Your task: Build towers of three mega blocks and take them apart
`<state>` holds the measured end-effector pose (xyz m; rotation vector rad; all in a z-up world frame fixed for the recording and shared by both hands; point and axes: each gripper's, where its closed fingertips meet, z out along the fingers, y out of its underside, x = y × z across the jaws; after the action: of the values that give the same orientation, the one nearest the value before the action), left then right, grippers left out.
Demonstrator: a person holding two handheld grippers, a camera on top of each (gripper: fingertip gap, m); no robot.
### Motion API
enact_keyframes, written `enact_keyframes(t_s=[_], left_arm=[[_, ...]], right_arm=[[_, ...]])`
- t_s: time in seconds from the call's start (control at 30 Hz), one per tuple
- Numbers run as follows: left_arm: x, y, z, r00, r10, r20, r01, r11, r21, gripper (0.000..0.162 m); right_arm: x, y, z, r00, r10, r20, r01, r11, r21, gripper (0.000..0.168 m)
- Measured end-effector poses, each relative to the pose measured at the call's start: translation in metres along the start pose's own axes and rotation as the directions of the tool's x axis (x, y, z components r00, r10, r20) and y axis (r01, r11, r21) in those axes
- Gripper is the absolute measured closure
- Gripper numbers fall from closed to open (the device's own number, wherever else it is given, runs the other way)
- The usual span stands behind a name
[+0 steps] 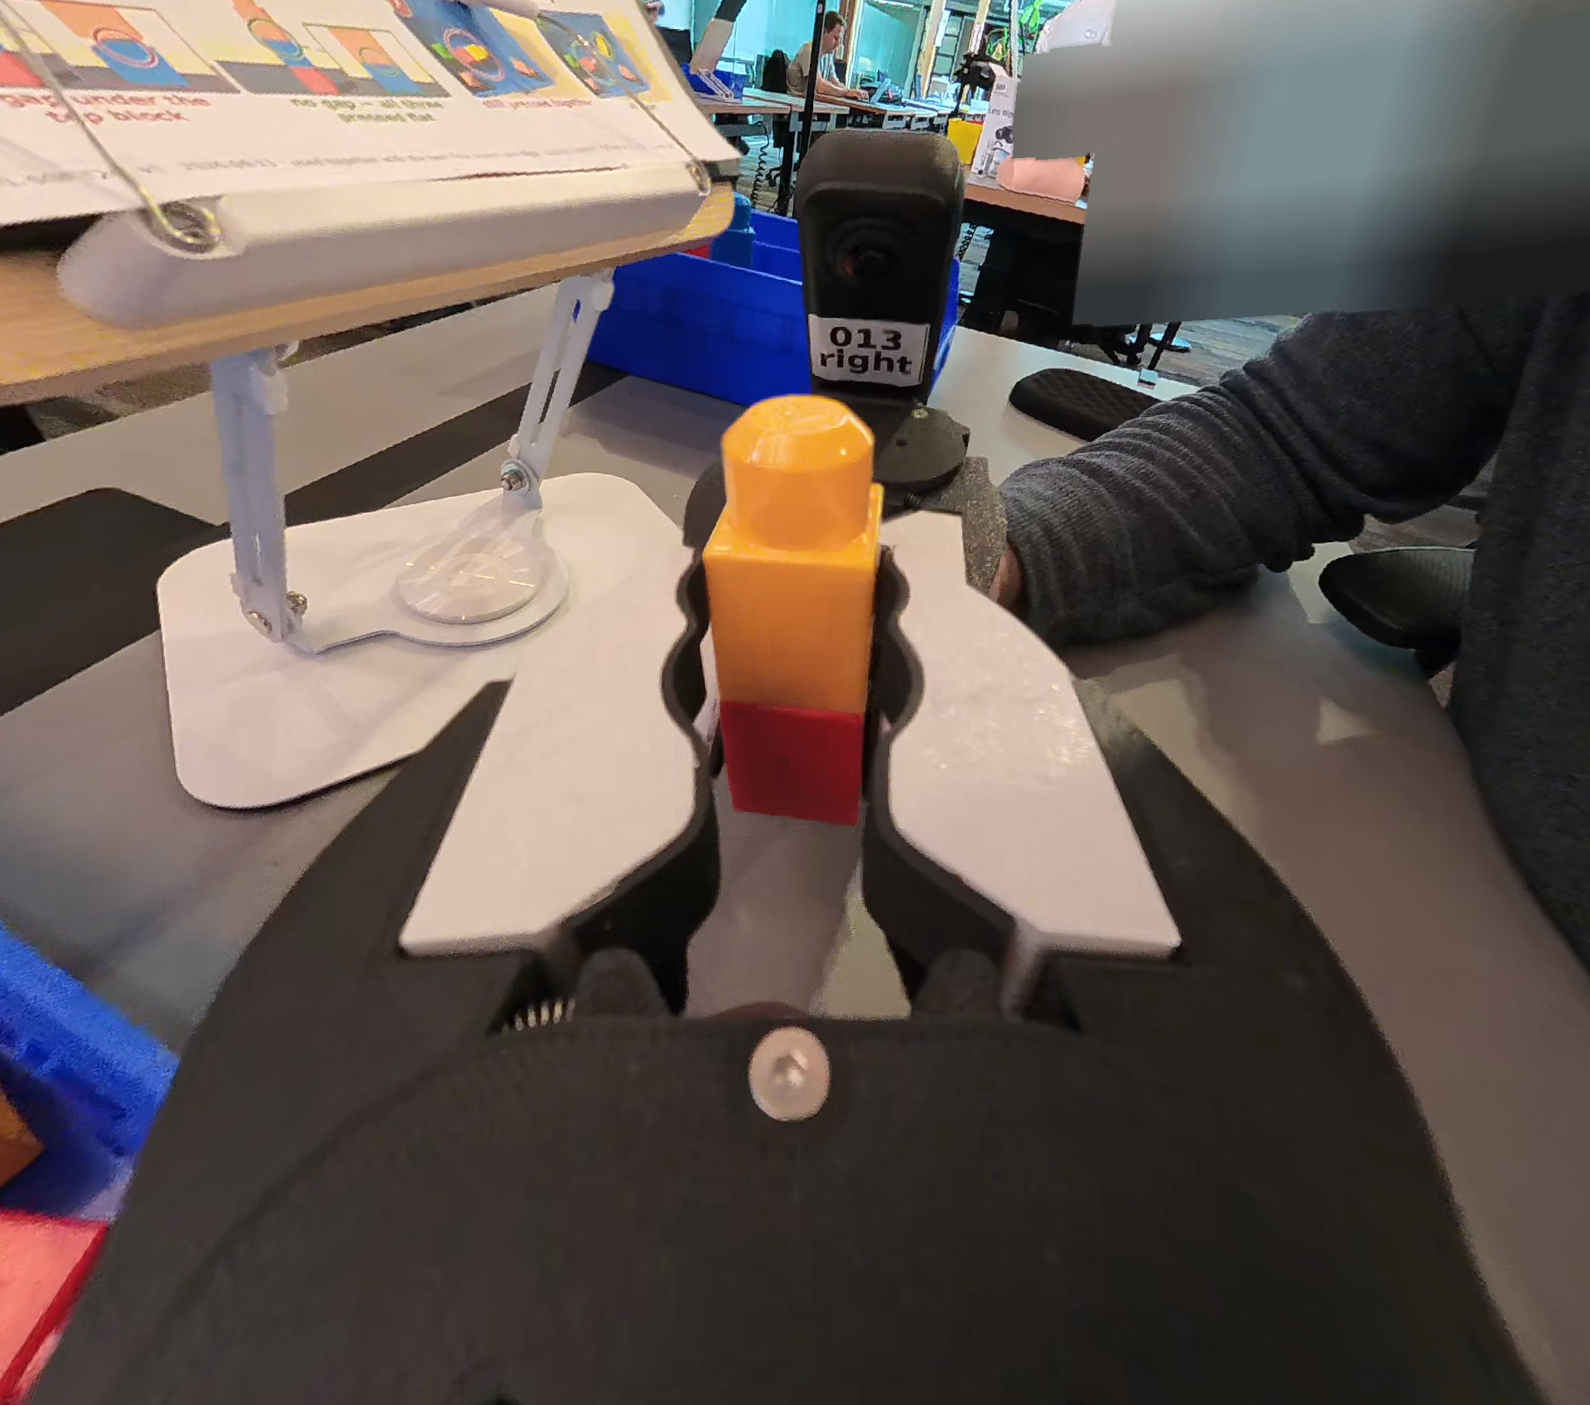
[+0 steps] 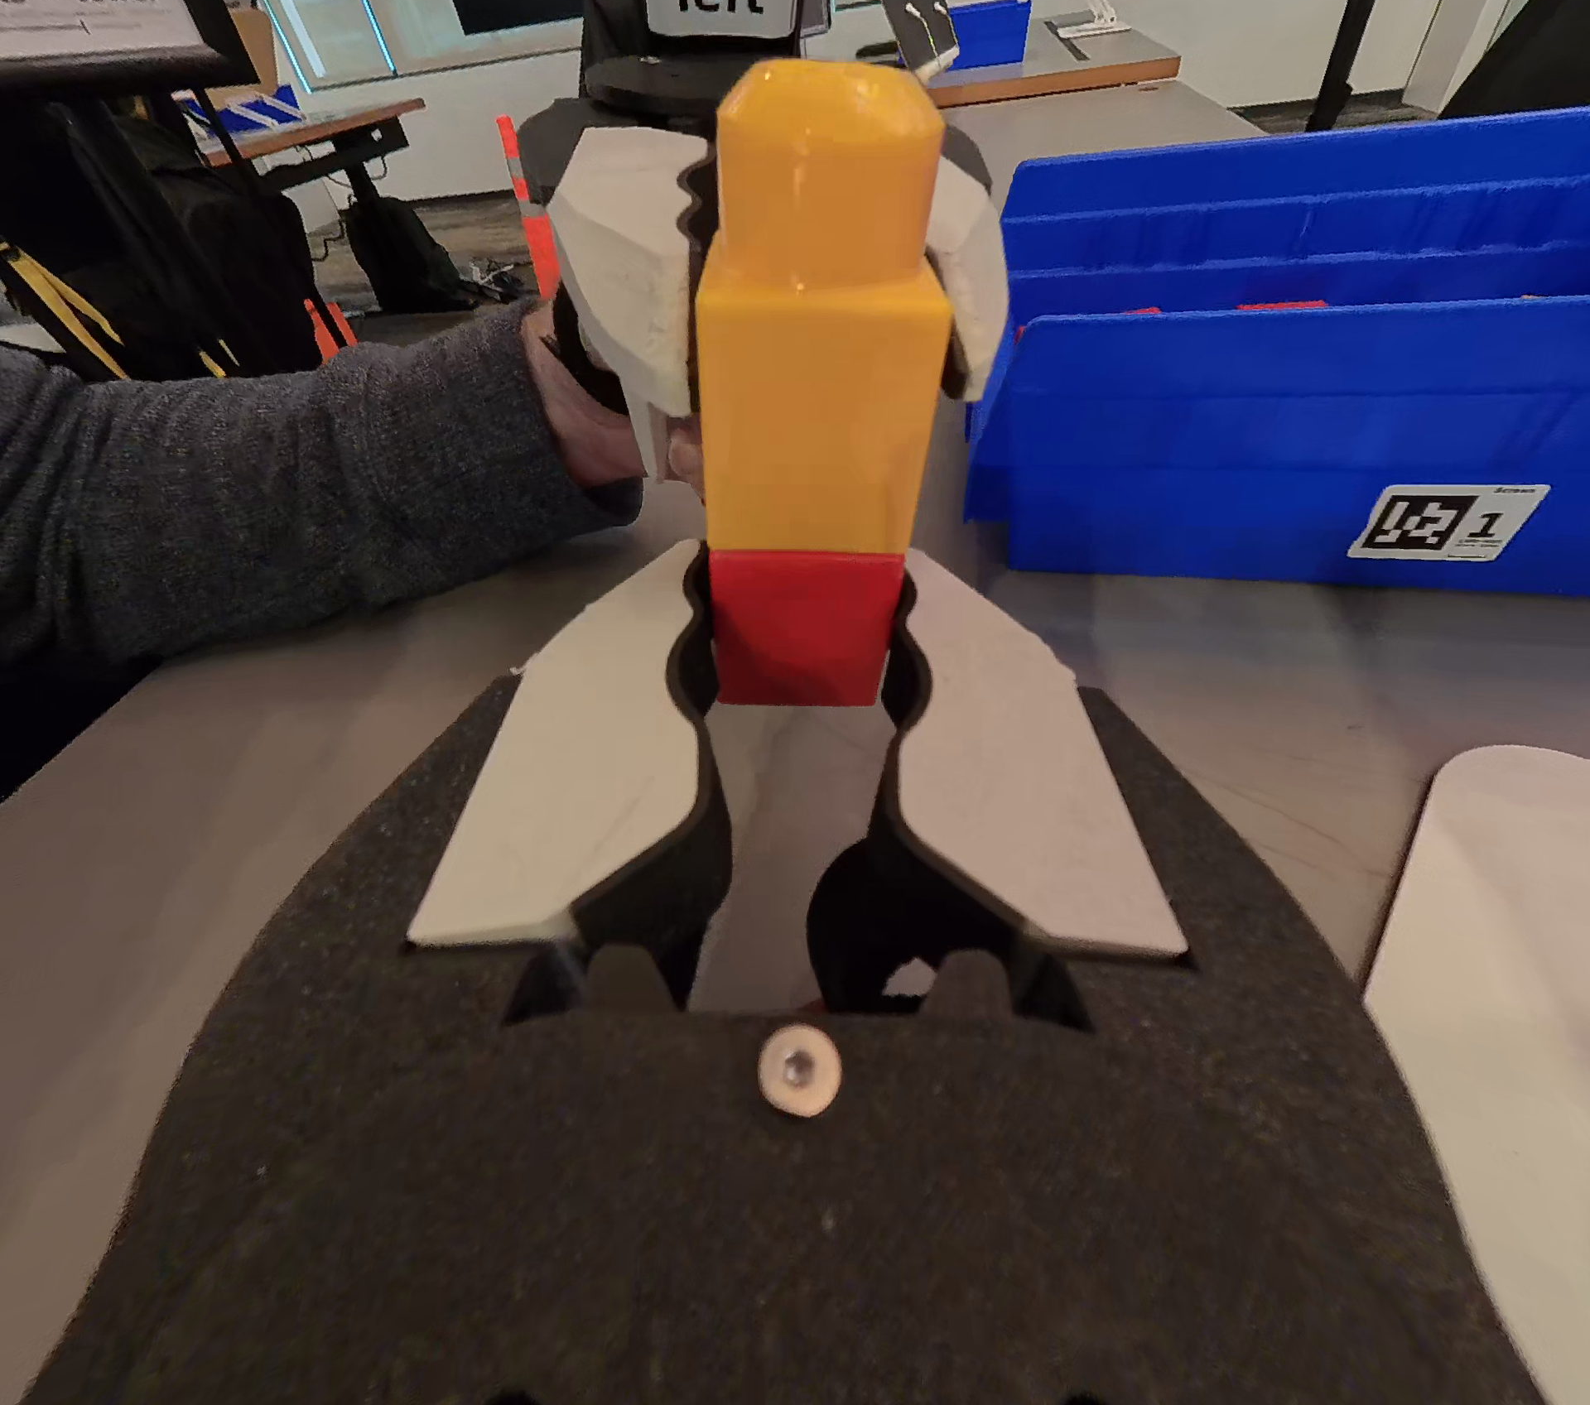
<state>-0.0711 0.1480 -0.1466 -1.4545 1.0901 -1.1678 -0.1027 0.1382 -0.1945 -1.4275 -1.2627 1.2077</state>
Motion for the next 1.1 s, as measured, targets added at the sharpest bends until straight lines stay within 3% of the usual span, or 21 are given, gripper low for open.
enact_keyframes(t_s=[0.03,0.37,0.73,1.0,1.1], left_arm=[[-0.002,0.001,-0.002,1.000,-0.001,0.008,0.001,1.000,-0.003,0.125],[-0.008,0.028,0.009,0.997,-0.071,0.013,0.072,0.991,-0.117,0.107],[-0.011,0.031,0.015,0.990,-0.139,0.006,0.138,0.984,-0.109,0.122],[-0.007,0.033,0.008,0.992,-0.124,-0.016,0.121,0.982,-0.143,0.122],[-0.009,0.020,-0.005,0.992,-0.125,-0.005,0.124,0.988,-0.091,0.120]], right_arm=[[0.001,-0.001,-0.001,1.000,0.009,-0.002,-0.009,1.000,0.009,0.133],[0.025,-0.025,-0.027,0.975,0.222,0.027,-0.222,0.946,0.237,0.133],[0.020,-0.025,-0.026,0.982,0.186,0.030,-0.188,0.956,0.228,0.133],[0.015,-0.023,-0.023,0.987,0.156,0.040,-0.161,0.966,0.203,0.133],[0.012,-0.021,-0.020,0.988,0.146,0.049,-0.153,0.971,0.182,0.133]])
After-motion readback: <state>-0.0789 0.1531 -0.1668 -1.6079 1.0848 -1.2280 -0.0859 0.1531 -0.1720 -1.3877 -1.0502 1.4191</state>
